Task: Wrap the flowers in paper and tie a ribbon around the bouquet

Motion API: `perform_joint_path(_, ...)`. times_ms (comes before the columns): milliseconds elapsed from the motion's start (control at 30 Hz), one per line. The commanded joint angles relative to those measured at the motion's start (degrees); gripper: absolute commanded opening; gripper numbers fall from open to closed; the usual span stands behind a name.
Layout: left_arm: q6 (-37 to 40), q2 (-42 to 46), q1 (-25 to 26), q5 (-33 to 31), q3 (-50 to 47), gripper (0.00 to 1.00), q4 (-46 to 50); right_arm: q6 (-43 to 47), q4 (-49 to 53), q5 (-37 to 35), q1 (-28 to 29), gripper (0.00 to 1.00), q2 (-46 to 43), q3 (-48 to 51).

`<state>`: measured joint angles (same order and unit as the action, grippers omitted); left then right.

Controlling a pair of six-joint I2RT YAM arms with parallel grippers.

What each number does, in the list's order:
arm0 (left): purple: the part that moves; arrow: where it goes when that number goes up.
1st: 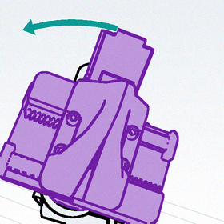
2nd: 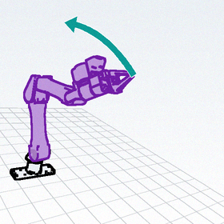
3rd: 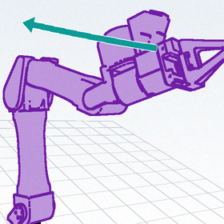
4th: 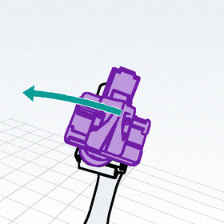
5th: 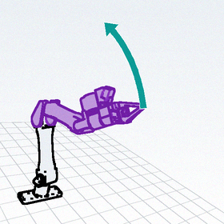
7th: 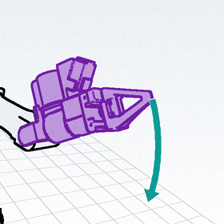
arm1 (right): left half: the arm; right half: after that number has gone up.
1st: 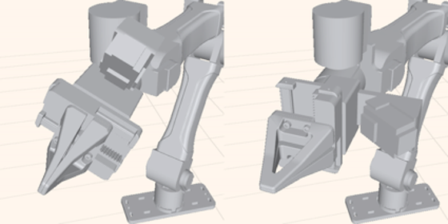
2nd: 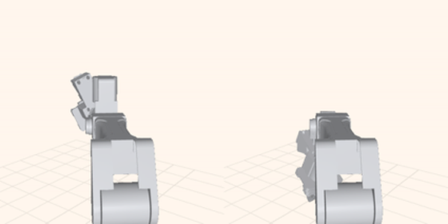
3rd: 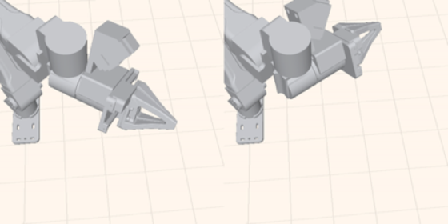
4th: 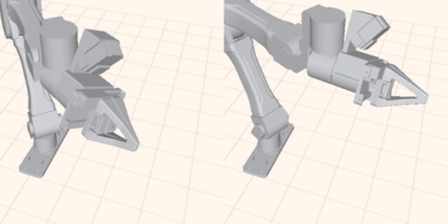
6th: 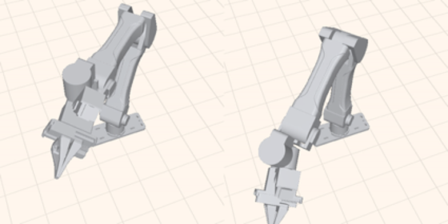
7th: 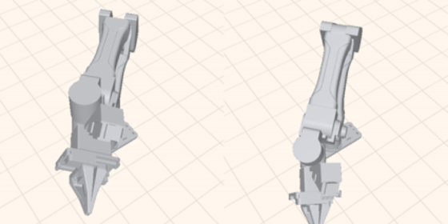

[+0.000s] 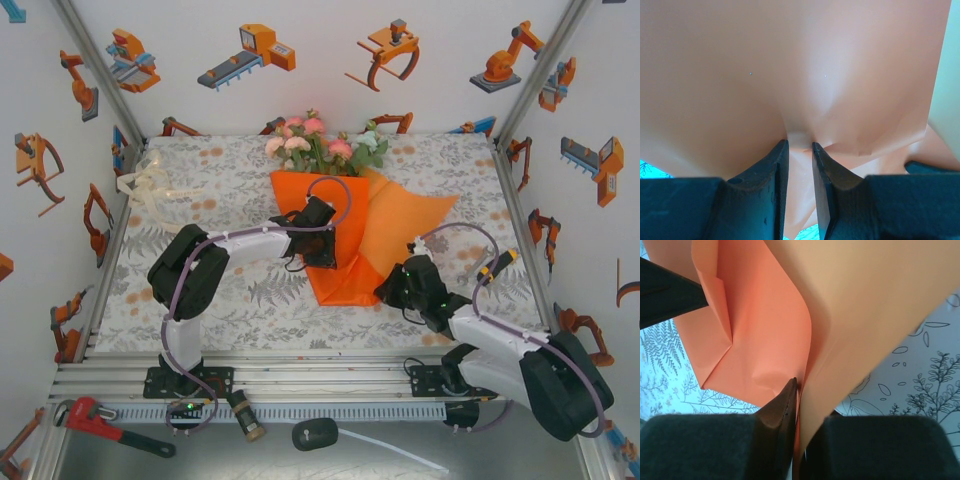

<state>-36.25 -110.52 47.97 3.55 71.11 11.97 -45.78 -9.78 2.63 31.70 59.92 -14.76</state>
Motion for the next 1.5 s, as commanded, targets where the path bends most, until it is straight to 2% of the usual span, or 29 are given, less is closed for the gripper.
perform_joint_path(0,0.0,1.7,-0.4,0.7,-0.7,0.30,-0.3,1.9,0.6,-1.6,1.2,0.23,-0.1,-1.4)
perform_joint_path(33,0.0,1.6,-0.4,0.8,-0.7,0.30,-0.4,1.9,-2.2,0.4,1.6,0.37,0.8,-1.3)
perform_joint_path(100,-0.1,1.5,-0.5,1.0,-0.7,0.30,-0.5,0.8,-5.5,2.7,2.3,0.57,3.4,-1.8)
perform_joint_path(167,0.0,1.5,-0.6,1.1,-0.7,0.30,-0.5,1.0,-7.6,4.3,3.1,0.64,5.9,-2.6)
perform_joint_path(200,-0.1,1.5,-0.6,1.0,-0.8,0.30,-0.5,1.3,-7.2,3.8,3.6,0.63,7.1,-3.2)
perform_joint_path(367,-0.3,2.0,-0.8,1.1,-1.7,0.30,-1.1,2.4,-0.1,-1.6,5.1,0.35,10.4,-5.6)
perform_joint_path(500,-0.5,2.1,-1.0,1.3,-2.1,0.30,-1.6,3.3,3.5,-3.3,5.2,0.22,8.5,-6.7)
perform_joint_path(600,-0.6,1.9,-1.0,1.3,-2.1,0.30,-1.8,4.2,7.3,-4.9,5.7,0.17,7.8,-8.8)
perform_joint_path(733,-0.7,1.7,-1.2,1.5,-2.2,0.30,-2.0,6.7,13.9,-11.7,8.1,0.10,8.9,-13.0)
perform_joint_path(933,-0.7,1.3,-1.4,1.7,-2.4,0.30,-2.1,13.9,19.1,-14.6,11.3,0.02,13.6,-21.9)
perform_joint_path(967,-0.7,1.5,-1.5,1.7,-2.5,0.30,-2.2,15.9,20.4,-15.1,11.9,0.04,14.6,-23.7)
perform_joint_path(1000,-0.7,1.6,-1.5,1.8,-2.6,0.30,-2.3,17.9,21.7,-15.6,12.5,0.13,15.4,-25.3)
perform_joint_path(1033,-0.7,1.7,-1.6,1.7,-2.7,0.30,-2.4,19.3,22.7,-16.0,12.7,0.27,16.0,-26.5)
perform_joint_path(1067,-0.8,1.7,-1.6,1.9,-2.8,0.30,-2.4,20.1,24.1,-16.4,12.7,0.46,16.3,-28.0)
perform_joint_path(1100,-0.8,1.6,-1.7,1.9,-2.9,0.30,-2.5,20.7,25.4,-16.7,12.8,0.54,16.7,-29.4)
perform_joint_path(1133,-0.8,1.7,-1.7,2.0,-3.0,0.30,-2.6,21.2,25.7,-16.1,12.8,0.54,16.7,-30.4)
perform_joint_path(1233,-0.8,1.7,-1.8,2.1,-3.0,0.30,-2.7,22.9,24.2,-13.7,12.8,0.38,16.5,-32.2)
perform_joint_path(1267,-0.8,1.7,-1.8,2.2,-3.0,0.30,-2.7,23.3,23.4,-13.0,12.8,0.27,16.6,-32.5)
perform_joint_path(1333,-0.9,1.6,-1.9,2.3,-3.1,0.30,-2.9,23.4,21.8,-12.2,12.8,0.13,17.0,-32.7)
perform_joint_path(1467,-0.9,1.7,-1.8,2.4,-3.3,0.30,-3.1,23.0,19.7,-8.1,12.8,0.06,18.5,-33.1)
